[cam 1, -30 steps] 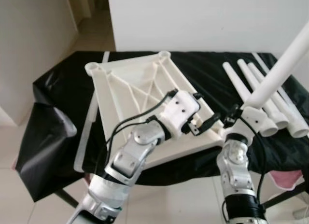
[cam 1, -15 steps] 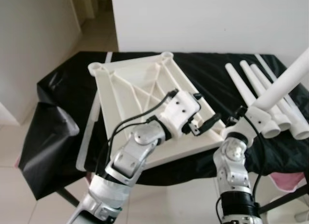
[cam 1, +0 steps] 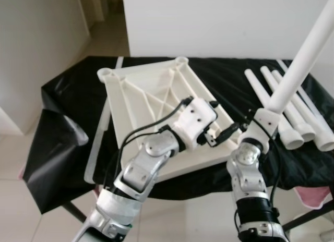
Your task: Building children table
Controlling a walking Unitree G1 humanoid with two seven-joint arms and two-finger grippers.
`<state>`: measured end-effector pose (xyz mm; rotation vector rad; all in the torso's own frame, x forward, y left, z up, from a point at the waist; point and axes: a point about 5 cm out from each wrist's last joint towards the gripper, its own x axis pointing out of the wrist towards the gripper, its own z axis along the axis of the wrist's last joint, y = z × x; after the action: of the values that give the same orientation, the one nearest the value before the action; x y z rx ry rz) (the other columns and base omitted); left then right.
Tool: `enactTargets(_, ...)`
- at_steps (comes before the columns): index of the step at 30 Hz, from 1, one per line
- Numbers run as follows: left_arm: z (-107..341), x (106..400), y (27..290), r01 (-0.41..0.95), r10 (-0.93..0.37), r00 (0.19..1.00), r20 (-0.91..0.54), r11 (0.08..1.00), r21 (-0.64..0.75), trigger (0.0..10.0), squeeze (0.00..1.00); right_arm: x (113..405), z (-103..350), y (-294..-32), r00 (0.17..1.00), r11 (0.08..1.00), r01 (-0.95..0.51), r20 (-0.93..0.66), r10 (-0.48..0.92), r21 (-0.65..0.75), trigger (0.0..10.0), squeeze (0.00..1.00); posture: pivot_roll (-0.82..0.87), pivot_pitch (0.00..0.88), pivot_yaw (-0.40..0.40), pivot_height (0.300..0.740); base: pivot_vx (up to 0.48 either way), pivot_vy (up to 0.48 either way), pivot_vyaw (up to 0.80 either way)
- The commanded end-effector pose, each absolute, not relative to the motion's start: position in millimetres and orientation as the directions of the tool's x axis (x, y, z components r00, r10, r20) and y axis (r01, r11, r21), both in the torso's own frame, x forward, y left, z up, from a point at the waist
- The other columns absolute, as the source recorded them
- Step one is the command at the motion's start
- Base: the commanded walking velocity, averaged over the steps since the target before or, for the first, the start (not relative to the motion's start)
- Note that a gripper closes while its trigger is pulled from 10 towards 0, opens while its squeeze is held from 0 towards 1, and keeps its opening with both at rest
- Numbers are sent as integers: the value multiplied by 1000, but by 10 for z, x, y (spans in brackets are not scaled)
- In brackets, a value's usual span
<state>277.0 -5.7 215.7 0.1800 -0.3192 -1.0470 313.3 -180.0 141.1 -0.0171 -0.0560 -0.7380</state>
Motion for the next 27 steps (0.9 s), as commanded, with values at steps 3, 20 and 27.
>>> enactTargets(3, 2171, 2741, -86, 835, -888, 429, 165, 459, 304, 10000, 0, 3061, 1093, -1859, 712, 714, 689, -70, -699, -126, 10000, 0, -72, 0, -4, 740, 0, 0, 0)
enactTargets(20, 2173, 2745, -72, 833, -887, 432, 164, 462, 304, 10000, 0, 2881, 1078, -2164, 464, 472, 874, -94, -881, -112, 10000, 0, -67, 0, -2, 740, 0, 0, 0)
enactTargets(27, 2174, 2744, -68, 834, -887, 432, 165, 462, 302, 10000, 0, 2820, 1076, -2248, 397, 406, 907, -91, -913, -112, 10000, 0, -71, 0, 2, 740, 0, 0, 0)
